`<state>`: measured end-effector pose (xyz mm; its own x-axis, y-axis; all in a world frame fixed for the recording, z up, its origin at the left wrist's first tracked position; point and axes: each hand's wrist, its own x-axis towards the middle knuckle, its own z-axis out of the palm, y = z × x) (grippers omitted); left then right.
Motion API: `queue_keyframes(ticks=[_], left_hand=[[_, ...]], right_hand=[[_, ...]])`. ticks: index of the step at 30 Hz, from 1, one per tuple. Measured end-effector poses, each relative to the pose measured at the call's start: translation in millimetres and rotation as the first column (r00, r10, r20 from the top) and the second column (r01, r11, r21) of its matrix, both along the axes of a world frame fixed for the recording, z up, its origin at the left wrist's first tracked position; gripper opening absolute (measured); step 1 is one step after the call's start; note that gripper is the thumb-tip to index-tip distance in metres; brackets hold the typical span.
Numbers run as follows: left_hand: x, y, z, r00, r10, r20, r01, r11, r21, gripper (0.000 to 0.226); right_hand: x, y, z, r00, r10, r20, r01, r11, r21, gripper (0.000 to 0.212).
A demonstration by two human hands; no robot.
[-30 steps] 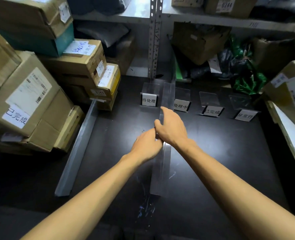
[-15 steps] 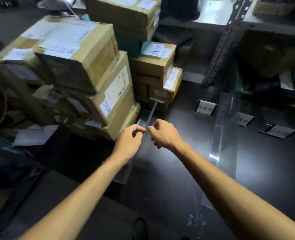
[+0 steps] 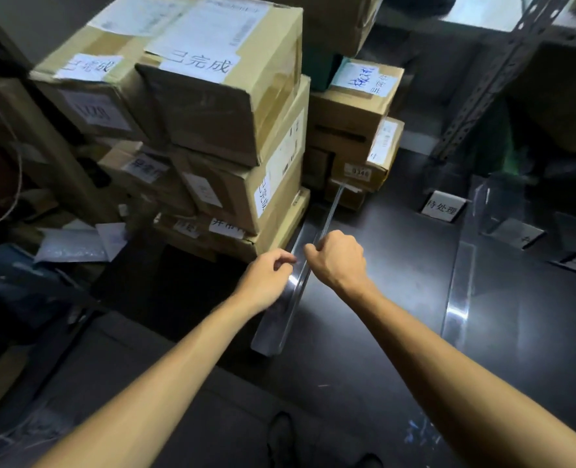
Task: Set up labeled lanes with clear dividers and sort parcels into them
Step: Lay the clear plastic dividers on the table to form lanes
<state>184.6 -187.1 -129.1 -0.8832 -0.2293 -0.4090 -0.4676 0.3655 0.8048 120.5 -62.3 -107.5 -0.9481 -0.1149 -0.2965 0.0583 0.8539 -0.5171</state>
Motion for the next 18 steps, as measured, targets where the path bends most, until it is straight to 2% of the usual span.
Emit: queue_keyframes(ticks=[9, 12, 18], left_hand=[[-9.0, 31.4, 39.8, 0.996, -0.078, -0.053, 0.073, 0.993, -0.087, 0.029], [-10.9, 49.4, 61.9, 0.989, -0.130, -0.072, 0.118, 0.981, -0.154, 0.031], [-16.3, 108.1, 107.1, 0.970, -0.189, -0.151, 0.150, 0.959, -0.240, 0.023]], right_hand=[[9.8, 16.2, 38.6, 1.000, -0.005, -0.029, 0.001, 0.990, -0.139, 0.036], [13.8, 29.0, 60.0, 0.996, -0.019, -0.083, 0.005, 0.987, -0.163, 0.036], [13.4, 86.3, 105.6, 0.986, -0.057, -0.154, 0.026, 0.980, -0.199, 0.036]])
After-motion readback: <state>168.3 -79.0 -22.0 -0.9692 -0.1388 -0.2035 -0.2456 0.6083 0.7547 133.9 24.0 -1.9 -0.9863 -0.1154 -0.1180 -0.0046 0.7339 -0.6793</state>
